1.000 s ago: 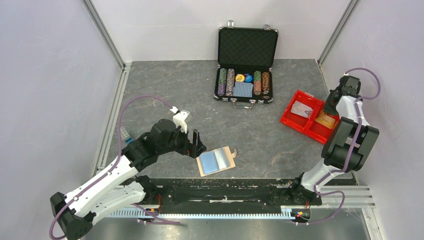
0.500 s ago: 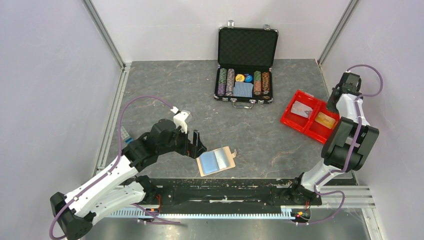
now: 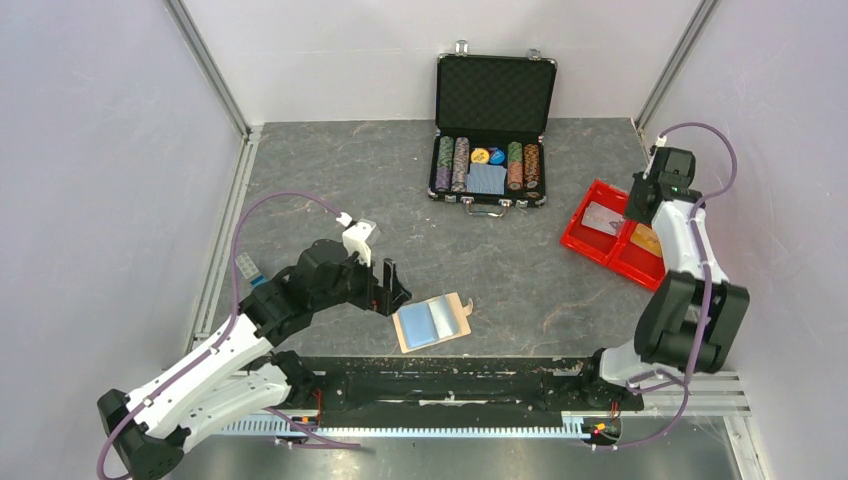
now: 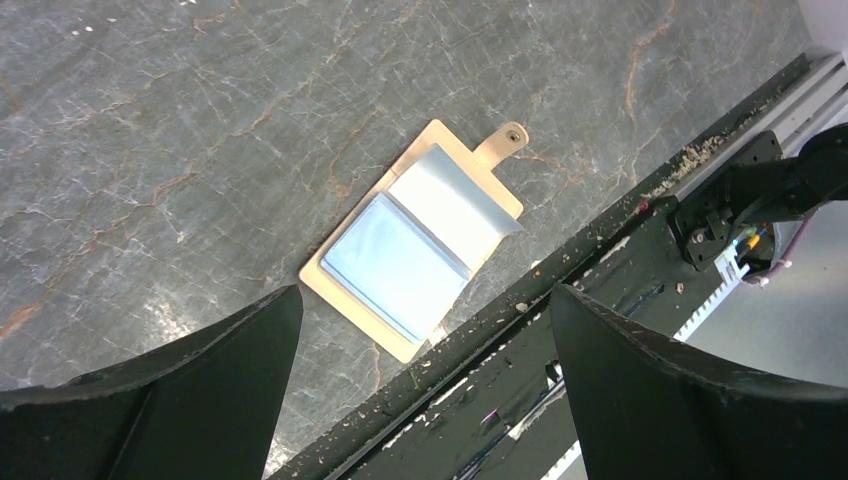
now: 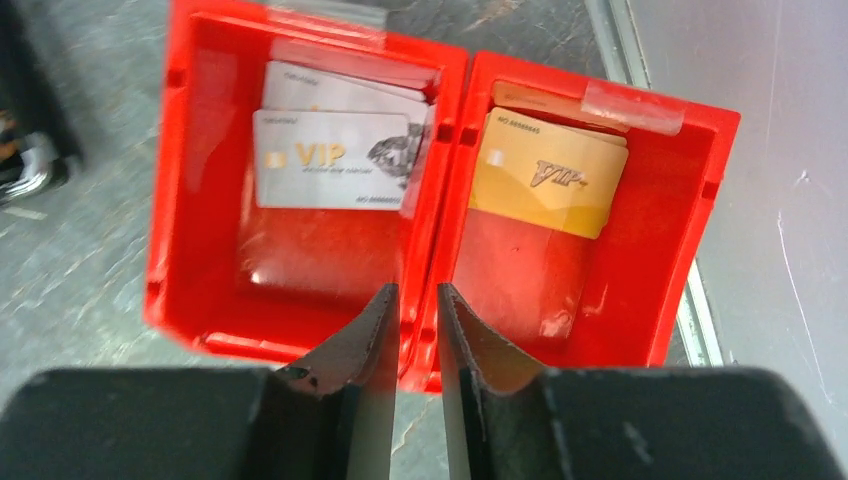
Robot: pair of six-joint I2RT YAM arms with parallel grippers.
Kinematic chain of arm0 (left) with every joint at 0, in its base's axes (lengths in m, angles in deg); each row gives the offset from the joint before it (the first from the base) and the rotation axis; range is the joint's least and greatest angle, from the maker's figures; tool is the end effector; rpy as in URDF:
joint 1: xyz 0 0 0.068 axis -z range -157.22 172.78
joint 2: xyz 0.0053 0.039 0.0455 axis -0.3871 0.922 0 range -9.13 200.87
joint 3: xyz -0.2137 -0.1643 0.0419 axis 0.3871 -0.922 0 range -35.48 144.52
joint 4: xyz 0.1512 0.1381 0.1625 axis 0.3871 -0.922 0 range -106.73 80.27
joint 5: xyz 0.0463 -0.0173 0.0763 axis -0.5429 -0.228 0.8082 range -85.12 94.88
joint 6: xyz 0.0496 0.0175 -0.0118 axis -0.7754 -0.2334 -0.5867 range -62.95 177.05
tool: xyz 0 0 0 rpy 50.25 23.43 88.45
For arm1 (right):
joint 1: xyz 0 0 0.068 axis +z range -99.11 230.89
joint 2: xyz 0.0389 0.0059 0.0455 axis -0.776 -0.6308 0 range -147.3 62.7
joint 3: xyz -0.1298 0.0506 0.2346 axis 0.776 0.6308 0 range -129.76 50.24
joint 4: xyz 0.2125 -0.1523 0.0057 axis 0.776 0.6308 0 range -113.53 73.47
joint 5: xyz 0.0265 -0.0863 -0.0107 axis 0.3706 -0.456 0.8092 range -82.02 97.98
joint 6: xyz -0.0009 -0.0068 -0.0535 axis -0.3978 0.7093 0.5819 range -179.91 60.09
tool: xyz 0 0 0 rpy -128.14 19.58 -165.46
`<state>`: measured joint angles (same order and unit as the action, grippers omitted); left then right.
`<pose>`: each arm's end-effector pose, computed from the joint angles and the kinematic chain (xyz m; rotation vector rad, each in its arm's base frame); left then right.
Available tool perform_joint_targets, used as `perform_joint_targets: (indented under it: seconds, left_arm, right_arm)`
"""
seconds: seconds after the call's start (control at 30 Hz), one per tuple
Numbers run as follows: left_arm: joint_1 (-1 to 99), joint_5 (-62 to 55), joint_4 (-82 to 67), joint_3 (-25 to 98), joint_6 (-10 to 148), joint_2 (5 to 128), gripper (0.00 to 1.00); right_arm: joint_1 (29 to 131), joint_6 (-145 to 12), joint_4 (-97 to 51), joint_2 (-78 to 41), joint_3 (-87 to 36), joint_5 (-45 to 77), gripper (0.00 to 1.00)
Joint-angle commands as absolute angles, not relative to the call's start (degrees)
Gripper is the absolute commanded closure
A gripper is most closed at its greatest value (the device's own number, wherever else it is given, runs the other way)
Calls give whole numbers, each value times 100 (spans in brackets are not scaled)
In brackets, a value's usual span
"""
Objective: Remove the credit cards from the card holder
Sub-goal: Reset both arms
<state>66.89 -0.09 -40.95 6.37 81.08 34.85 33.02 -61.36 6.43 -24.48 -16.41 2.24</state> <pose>0.1189 -0.1195 0.2875 0.4451 2.2113 -0.7619 0.3102 -0.1038 0.2630 0.4568 2.4192 -0.2484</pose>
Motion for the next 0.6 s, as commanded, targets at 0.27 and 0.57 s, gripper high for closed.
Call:
perform_joint_targets:
  seconds: [0.27, 0.57]
  left_arm:
    - [6698, 886, -4192, 838, 7961, 3090, 0]
    - [6702, 910, -4161, 689, 8166, 2290, 0]
  right_arm:
    - [5416, -6676, 519, 179, -221, 1091, 51]
    - [6046, -6662, 706, 1885, 356, 1913, 2]
